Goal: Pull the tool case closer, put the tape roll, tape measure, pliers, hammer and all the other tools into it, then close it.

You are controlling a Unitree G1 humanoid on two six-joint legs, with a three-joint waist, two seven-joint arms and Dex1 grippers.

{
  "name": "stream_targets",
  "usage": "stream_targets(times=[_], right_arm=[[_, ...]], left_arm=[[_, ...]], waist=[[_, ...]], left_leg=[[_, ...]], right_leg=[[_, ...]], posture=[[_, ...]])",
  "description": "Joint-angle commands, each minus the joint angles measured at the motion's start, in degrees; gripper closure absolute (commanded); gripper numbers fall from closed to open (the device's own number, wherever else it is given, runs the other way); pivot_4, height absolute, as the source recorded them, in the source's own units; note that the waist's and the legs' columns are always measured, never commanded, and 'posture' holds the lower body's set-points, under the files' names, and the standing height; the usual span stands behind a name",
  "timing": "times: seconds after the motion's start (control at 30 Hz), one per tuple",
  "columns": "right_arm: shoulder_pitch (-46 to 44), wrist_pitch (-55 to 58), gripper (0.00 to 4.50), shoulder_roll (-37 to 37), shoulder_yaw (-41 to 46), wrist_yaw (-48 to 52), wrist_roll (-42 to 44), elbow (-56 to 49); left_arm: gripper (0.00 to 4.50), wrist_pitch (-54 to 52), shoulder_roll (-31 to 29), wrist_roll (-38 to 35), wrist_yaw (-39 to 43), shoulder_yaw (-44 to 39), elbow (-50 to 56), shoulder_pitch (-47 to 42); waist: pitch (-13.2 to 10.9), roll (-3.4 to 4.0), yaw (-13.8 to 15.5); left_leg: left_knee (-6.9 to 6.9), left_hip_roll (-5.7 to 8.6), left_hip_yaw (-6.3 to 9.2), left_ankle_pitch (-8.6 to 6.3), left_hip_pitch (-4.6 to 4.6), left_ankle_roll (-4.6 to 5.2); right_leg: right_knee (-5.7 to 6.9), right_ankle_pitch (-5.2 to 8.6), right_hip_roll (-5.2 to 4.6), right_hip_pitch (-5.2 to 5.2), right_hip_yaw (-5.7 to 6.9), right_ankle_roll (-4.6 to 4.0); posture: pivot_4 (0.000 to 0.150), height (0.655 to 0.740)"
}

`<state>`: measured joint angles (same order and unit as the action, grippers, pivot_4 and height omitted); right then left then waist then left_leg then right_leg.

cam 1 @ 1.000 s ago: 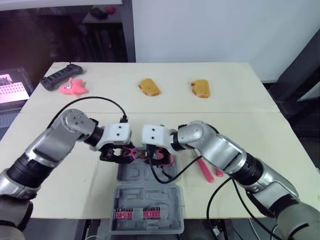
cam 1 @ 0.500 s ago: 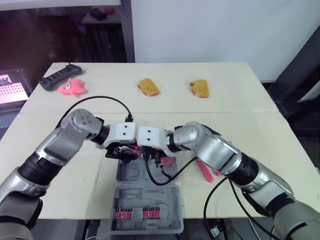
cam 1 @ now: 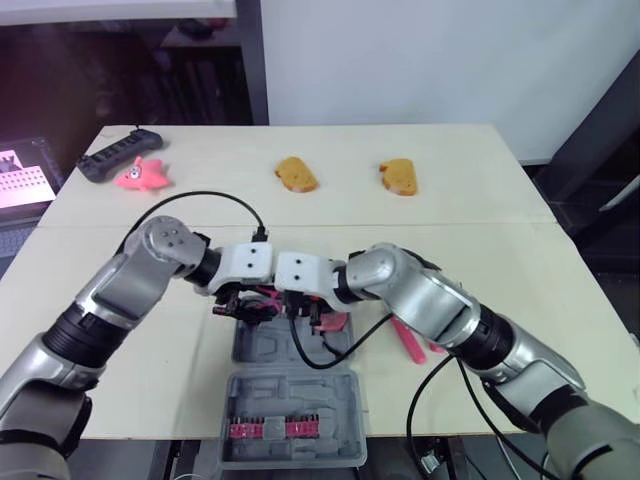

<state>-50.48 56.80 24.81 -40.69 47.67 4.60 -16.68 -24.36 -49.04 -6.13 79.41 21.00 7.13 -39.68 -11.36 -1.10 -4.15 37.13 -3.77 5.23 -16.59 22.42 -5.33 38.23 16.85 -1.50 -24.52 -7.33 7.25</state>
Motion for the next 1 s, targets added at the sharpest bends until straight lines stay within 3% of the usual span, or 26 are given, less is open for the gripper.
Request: stream_targets(times=[0.03,0.23,0.33,0.47,0.7,1.0], right_arm=[[0.4,-2.6,3.48,0.5,1.3,0.1,-0.6,-0.9],[1.4,-3.4,3.48,1.7,2.1,0.9,0.0,-1.7],[3.2,-3.3,3.48,4.6,2.2,2.8,0.8,-5.1],[4.4,-3.5,3.48,7.0,0.8,3.8,-0.1,-6.9],[3.9,-2.5,3.48,8.1,-0.6,5.2,-0.7,-8.4],[2.9,-0.4,3.48,6.6,-4.6,6.0,-2.0,-6.8]], left_arm=[[0.0,0.0,-1.7,-2.5,0.3,-4.6,1.8,0.4],[0.0,0.4,-7.4,-8.2,1.9,-13.7,1.5,6.2],[0.0,2.8,-9.8,-14.6,3.7,-25.9,1.0,18.3],[0.0,7.7,-7.4,-18.7,3.7,-34.4,-1.5,28.3],[0.0,12.6,-5.5,-19.8,3.3,-36.7,-1.7,38.6],[0.0,17.9,-1.9,-20.1,2.6,-35.6,-1.6,41.3]], waist=[[0.0,0.0,0.0],[0.0,0.0,-0.2],[0.0,0.07,-0.8],[0.0,0.06,-0.1],[0.0,0.06,0.3],[0.0,0.05,0.0]], left_leg=[[0.0,0.0,0.0,0.0,0.0,0.0],[0.0,-0.01,0.01,0.0,0.0,0.0],[-0.01,-0.01,-0.01,0.0,-0.03,0.01],[-0.01,-0.02,0.01,-0.02,0.0,0.03],[0.01,-0.02,0.0,0.0,-0.03,-0.01],[0.01,-0.02,0.0,0.0,-0.04,-0.01]], right_leg=[[0.0,0.0,0.0,0.0,0.0,0.0],[0.02,0.0,0.0,-0.01,0.0,0.0],[0.02,0.0,-0.02,-0.01,0.01,0.0],[0.01,0.01,-0.06,-0.01,0.1,-0.01],[0.04,-0.01,-0.05,0.01,0.1,-0.04],[0.04,-0.01,-0.04,0.01,0.11,-0.04]], posture=[[0.15,0.74],[0.15,0.74],[0.15,0.74],[0.15,0.74],[0.15,0.74],[0.15,0.74]])
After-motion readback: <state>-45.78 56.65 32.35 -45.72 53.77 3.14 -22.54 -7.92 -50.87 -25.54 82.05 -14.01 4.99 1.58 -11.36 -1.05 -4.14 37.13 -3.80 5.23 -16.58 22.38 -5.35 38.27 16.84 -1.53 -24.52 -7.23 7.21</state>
